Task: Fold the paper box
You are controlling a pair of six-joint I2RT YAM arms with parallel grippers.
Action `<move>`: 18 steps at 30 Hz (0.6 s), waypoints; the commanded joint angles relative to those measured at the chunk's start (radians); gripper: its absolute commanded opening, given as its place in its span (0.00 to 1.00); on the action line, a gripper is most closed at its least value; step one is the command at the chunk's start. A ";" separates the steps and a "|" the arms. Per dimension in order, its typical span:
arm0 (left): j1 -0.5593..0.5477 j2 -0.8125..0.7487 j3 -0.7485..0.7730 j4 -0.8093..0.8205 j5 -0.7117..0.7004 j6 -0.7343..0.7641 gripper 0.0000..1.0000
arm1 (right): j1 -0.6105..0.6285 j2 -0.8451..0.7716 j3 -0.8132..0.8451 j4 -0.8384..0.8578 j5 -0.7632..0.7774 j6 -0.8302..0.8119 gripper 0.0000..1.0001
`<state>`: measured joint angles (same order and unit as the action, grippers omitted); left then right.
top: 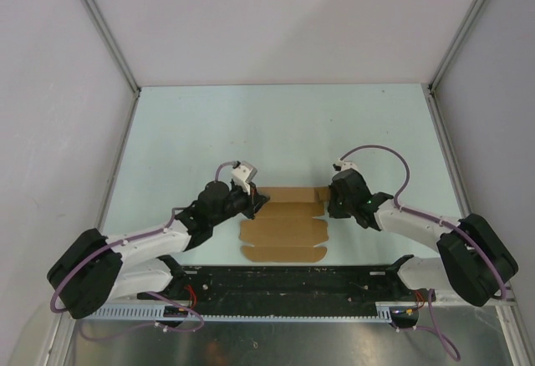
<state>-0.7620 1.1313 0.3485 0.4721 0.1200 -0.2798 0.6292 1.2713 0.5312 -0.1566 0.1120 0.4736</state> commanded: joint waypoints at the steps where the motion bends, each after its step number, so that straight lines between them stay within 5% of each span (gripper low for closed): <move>1: -0.003 -0.018 -0.017 0.026 0.012 0.005 0.00 | 0.007 0.019 0.000 0.045 -0.001 0.017 0.00; 18: -0.003 -0.025 -0.017 0.026 0.015 0.008 0.00 | 0.027 0.031 -0.002 0.104 -0.038 0.043 0.00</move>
<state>-0.7620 1.1168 0.3393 0.4847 0.1196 -0.2794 0.6476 1.3163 0.5312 -0.0940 0.0727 0.5045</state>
